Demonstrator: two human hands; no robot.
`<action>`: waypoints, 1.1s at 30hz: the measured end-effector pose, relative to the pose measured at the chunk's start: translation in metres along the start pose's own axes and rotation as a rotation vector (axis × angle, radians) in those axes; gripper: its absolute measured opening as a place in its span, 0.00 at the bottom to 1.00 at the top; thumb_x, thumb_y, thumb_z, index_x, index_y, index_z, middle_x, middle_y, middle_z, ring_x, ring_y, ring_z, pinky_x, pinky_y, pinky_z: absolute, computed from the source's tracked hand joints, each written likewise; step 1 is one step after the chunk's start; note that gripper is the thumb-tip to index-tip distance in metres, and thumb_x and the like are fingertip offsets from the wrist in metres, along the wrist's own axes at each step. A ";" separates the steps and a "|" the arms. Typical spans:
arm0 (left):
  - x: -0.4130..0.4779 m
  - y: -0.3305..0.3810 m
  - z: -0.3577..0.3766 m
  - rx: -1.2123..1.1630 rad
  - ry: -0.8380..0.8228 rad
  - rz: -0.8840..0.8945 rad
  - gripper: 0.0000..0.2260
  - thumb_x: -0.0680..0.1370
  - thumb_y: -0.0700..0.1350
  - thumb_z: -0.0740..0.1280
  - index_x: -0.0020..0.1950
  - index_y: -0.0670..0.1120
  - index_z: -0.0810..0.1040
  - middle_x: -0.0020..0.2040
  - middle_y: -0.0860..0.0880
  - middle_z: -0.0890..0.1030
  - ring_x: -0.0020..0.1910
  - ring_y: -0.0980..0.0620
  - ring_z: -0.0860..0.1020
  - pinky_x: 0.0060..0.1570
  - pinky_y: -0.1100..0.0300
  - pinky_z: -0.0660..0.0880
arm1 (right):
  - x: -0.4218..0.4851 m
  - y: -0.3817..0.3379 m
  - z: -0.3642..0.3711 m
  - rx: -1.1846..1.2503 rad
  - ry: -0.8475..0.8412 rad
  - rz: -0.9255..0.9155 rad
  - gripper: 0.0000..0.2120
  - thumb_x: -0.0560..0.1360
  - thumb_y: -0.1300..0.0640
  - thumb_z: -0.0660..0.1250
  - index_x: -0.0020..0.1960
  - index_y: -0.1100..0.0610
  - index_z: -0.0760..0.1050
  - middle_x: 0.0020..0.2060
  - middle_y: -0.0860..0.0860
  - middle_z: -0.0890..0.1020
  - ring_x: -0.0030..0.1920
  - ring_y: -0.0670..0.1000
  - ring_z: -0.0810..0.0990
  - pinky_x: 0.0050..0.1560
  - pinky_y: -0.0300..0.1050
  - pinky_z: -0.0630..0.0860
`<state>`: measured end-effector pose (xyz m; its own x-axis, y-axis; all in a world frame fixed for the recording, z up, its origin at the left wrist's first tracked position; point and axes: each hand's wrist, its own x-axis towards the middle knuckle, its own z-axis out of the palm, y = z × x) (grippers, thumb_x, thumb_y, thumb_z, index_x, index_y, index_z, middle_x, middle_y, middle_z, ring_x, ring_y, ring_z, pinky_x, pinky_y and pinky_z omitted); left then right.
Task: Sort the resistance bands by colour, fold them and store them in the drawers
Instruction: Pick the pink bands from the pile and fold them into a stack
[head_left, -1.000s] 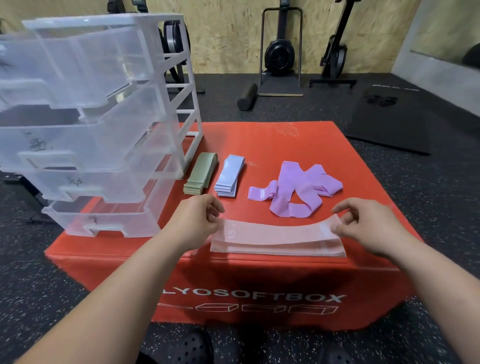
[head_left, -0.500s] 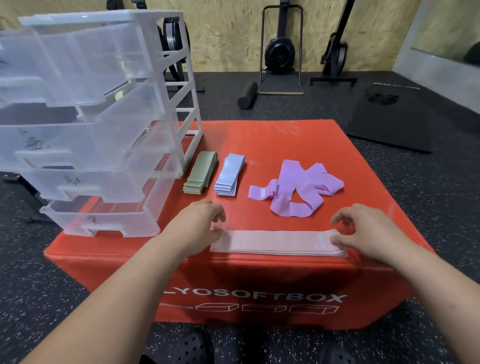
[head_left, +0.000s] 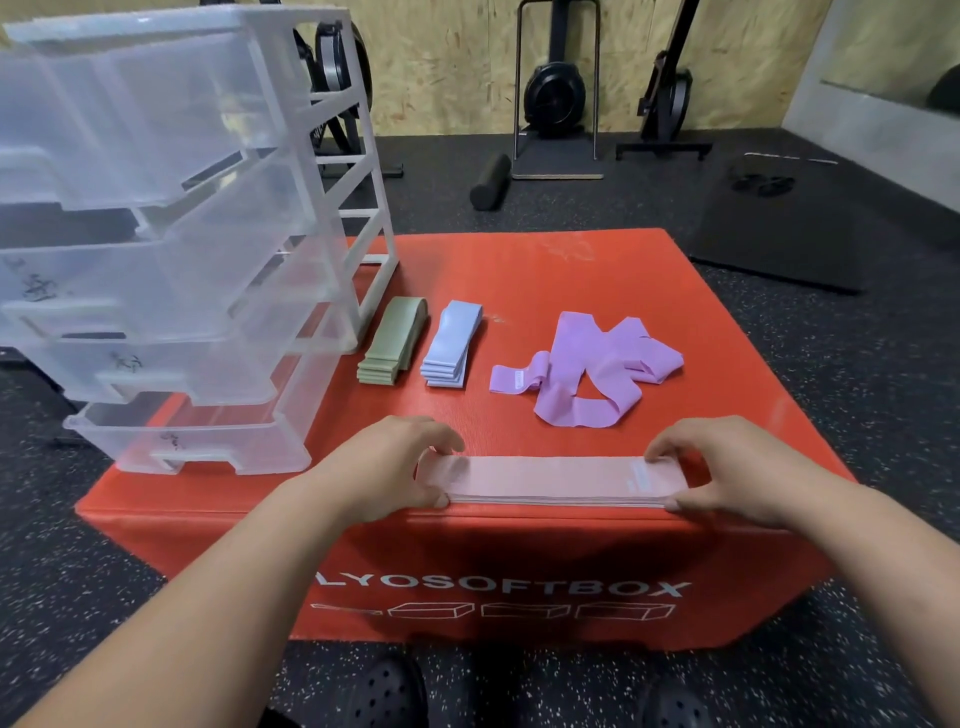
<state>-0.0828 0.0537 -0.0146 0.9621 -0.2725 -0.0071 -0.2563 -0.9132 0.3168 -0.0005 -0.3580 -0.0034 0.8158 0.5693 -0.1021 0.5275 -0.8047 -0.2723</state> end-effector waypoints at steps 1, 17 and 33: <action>0.000 0.000 0.000 0.002 0.000 0.001 0.28 0.69 0.59 0.80 0.68 0.61 0.78 0.60 0.63 0.81 0.58 0.60 0.78 0.58 0.59 0.77 | -0.001 0.000 0.000 0.001 -0.002 0.000 0.25 0.65 0.46 0.84 0.59 0.42 0.81 0.54 0.36 0.82 0.56 0.41 0.80 0.58 0.38 0.73; 0.001 -0.001 -0.002 0.005 0.018 0.023 0.31 0.68 0.64 0.79 0.69 0.63 0.76 0.60 0.64 0.80 0.58 0.60 0.78 0.57 0.57 0.79 | -0.002 0.003 0.004 0.104 0.024 -0.045 0.24 0.68 0.41 0.80 0.62 0.40 0.79 0.57 0.34 0.79 0.58 0.35 0.77 0.58 0.29 0.69; 0.034 0.056 0.038 0.099 0.090 0.155 0.25 0.74 0.57 0.75 0.70 0.59 0.77 0.60 0.56 0.78 0.59 0.50 0.77 0.57 0.51 0.76 | 0.008 -0.010 0.009 0.072 -0.023 0.341 0.12 0.70 0.48 0.78 0.49 0.48 0.78 0.42 0.43 0.82 0.45 0.46 0.79 0.48 0.45 0.75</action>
<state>-0.0674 -0.0178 -0.0329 0.9138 -0.3880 0.1203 -0.4055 -0.8890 0.2126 -0.0014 -0.3441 -0.0101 0.9362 0.2740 -0.2203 0.2067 -0.9358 -0.2855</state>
